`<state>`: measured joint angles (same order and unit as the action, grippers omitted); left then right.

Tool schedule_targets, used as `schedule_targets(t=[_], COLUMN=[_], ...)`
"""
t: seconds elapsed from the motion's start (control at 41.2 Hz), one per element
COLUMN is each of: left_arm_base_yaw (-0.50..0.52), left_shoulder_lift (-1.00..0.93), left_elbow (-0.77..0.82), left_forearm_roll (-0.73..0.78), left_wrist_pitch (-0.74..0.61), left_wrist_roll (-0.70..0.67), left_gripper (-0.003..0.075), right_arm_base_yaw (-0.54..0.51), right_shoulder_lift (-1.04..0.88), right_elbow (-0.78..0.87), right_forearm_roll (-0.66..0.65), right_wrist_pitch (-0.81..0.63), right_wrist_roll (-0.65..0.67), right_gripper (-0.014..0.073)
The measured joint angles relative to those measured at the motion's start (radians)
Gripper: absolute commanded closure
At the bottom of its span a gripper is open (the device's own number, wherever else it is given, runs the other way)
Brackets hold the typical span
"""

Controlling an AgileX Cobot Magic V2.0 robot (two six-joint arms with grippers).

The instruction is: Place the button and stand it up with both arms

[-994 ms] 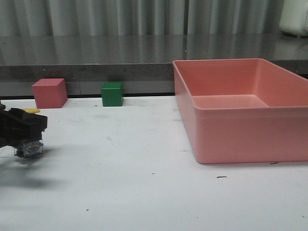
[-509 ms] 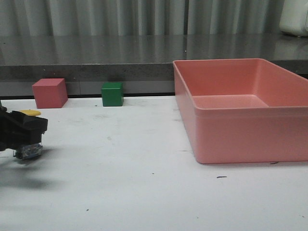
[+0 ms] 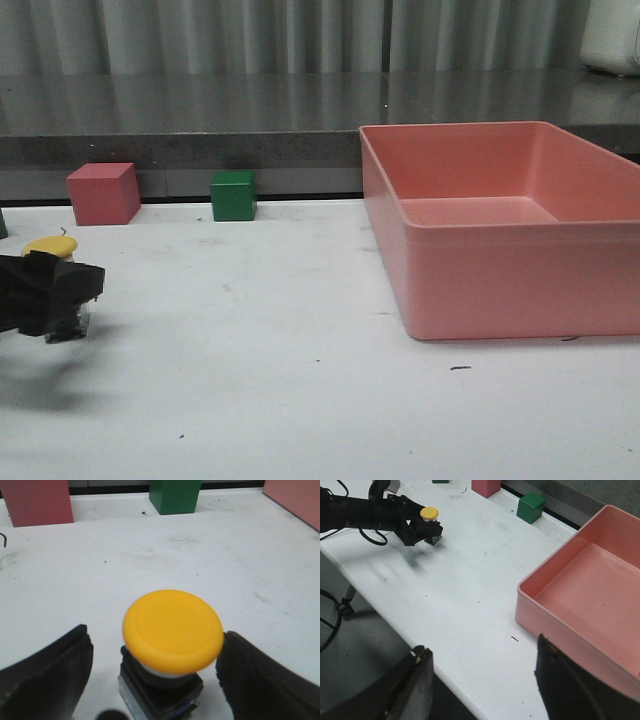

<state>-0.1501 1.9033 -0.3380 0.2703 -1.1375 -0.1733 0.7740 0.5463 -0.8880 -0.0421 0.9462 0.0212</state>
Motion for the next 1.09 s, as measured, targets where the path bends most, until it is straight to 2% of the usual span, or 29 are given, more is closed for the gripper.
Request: schedule_targets(t=[0.267,0.339,0.461,0.582,0.679,0.8,0.897,1.018,1.091], left_arm_base_yaw=[0.0,0.0,0.0,0.0,-0.039,-0.15,-0.26,-0.41,-0.473], left_shoulder_lift=[-0.216,-0.298,-0.463,-0.638,-0.793,-0.976,-1.07,-1.109,-1.112], left_elbow=[0.113,0.123,0.127,0.093,0.026,-0.081,-0.178,-0.308,-0.368], left_forearm_roll=[0.007,0.027,0.114,0.298,0.46,0.498,0.452,0.276,0.201], left_wrist_pitch=[0.01,0.08,0.28,0.515,0.783,1.144,1.445,1.806,1.947], left_wrist_roll=[-0.003,-0.033,-0.139,-0.352,-0.544,-0.688,-0.672,-0.48,-0.395], left_gripper=[0.0185,0.0185,0.0185,0.0185,0.0185,0.0214,0.024,0.0239,0.0239], right_arm_base_yaw=[0.0,0.0,0.0,0.0,0.0,0.0,0.0,0.0,0.0], right_shoulder_lift=[0.0,0.0,0.0,0.0,0.0,0.0,0.0,0.0,0.0], right_elbow=[0.0,0.0,0.0,0.0,0.0,0.0,0.0,0.0,0.0], right_forearm_roll=[0.0,0.0,0.0,0.0,0.0,0.0,0.0,0.0,0.0], right_wrist_pitch=[0.0,0.0,0.0,0.0,0.0,0.0,0.0,0.0,0.0], right_wrist_roll=[0.0,0.0,0.0,0.0,0.0,0.0,0.0,0.0,0.0], right_gripper=[0.0125,0.0125,0.0125,0.0125,0.0125,0.0125,0.0125,0.0125,0.0125])
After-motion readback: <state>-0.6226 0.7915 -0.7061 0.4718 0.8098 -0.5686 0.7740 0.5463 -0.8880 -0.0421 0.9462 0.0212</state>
